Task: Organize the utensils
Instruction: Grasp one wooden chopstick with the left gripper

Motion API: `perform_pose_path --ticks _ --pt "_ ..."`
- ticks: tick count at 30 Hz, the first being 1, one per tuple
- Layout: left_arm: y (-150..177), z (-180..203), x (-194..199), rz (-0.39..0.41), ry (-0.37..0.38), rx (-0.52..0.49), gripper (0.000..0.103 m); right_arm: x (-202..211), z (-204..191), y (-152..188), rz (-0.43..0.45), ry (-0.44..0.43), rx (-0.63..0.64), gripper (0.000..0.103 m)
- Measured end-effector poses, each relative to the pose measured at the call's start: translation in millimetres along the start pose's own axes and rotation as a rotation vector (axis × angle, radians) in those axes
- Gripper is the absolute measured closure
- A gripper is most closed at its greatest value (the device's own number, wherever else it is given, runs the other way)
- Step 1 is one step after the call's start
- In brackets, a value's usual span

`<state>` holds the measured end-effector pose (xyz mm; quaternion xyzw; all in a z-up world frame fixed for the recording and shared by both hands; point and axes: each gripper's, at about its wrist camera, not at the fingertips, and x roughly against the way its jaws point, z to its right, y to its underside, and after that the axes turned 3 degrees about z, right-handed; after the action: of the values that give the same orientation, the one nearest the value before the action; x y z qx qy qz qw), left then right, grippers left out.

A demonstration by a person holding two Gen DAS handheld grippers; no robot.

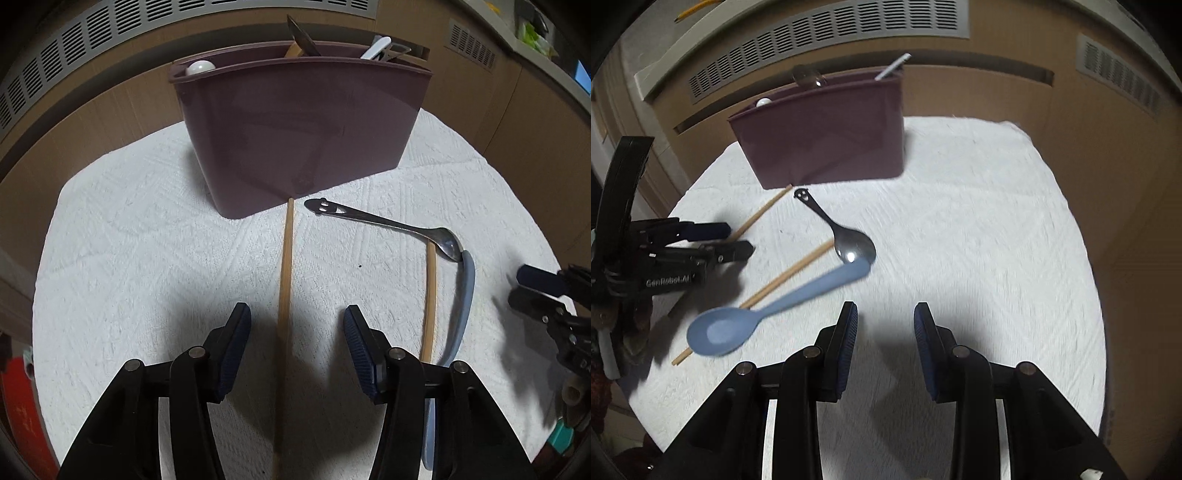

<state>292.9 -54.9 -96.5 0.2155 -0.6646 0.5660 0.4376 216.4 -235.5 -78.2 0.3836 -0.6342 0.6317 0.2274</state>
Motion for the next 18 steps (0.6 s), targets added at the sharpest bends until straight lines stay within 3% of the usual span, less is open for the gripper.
perform_pose_path --ticks 5,7,11,12,15,18 --pt "-1 -2 1 -0.022 -0.001 0.049 0.051 15 -16 19 0.026 -0.011 0.031 0.073" --pt "1 2 6 -0.008 -0.031 0.049 0.057 17 -21 24 0.025 -0.018 0.040 0.073" --pt "9 1 13 0.003 -0.021 0.089 0.090 22 -32 31 0.024 -0.024 0.077 0.073" --pt "12 -1 14 0.003 -0.010 0.104 0.094 23 -34 31 0.026 -0.021 0.086 0.073" --pt "26 -14 24 0.002 0.023 0.166 0.097 29 -39 27 0.034 -0.020 0.104 0.073" --pt "43 -25 39 0.018 -0.001 0.204 0.097 27 -47 21 0.030 -0.031 0.129 0.071"
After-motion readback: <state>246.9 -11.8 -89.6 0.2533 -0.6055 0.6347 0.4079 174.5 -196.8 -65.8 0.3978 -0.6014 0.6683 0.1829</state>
